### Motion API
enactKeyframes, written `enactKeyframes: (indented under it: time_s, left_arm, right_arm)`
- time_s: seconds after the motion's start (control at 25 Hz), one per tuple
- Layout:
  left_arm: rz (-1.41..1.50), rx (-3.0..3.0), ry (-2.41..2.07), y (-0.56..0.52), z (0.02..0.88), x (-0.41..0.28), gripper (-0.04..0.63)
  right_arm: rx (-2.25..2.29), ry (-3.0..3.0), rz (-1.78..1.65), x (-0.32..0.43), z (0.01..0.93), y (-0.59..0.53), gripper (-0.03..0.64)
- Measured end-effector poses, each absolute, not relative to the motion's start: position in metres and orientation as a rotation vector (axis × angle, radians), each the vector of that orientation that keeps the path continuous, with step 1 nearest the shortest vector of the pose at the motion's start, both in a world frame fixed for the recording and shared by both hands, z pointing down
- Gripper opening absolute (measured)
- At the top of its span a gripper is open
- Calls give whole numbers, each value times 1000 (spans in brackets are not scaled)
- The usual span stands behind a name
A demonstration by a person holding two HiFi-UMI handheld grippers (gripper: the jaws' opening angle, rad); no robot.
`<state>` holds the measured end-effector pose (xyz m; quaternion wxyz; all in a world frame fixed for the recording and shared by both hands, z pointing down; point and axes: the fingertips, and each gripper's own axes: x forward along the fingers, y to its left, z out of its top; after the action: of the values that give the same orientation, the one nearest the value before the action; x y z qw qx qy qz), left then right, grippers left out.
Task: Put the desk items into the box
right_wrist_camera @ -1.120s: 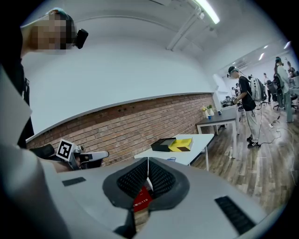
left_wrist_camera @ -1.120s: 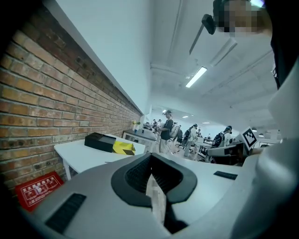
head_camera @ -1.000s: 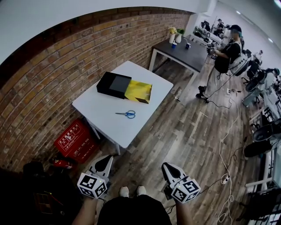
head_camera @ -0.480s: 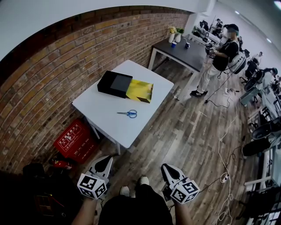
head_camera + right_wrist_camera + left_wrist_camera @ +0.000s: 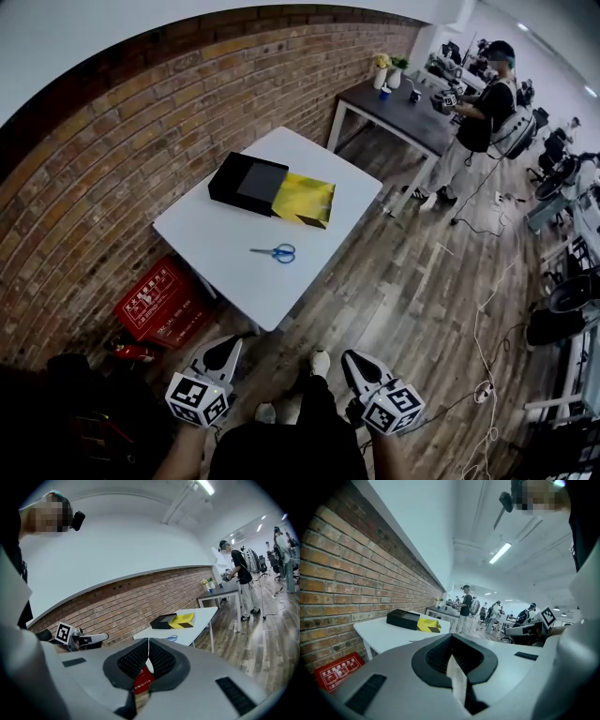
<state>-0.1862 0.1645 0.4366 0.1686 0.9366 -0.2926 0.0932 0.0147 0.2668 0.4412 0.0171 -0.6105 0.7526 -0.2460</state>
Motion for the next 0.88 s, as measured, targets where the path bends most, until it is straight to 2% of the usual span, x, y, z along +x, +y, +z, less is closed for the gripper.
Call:
enactKeyframes:
  time_s: [0.48,0.88]
  left_arm:
    - [273,2583,-979,79,435,-102,14]
    - [290,2522,-1111,26,436,-30,14]
  right_arm:
    - [-1709,2530,-762,102,436,135,21]
    - [-1534,2639,-840,168,449,70,21]
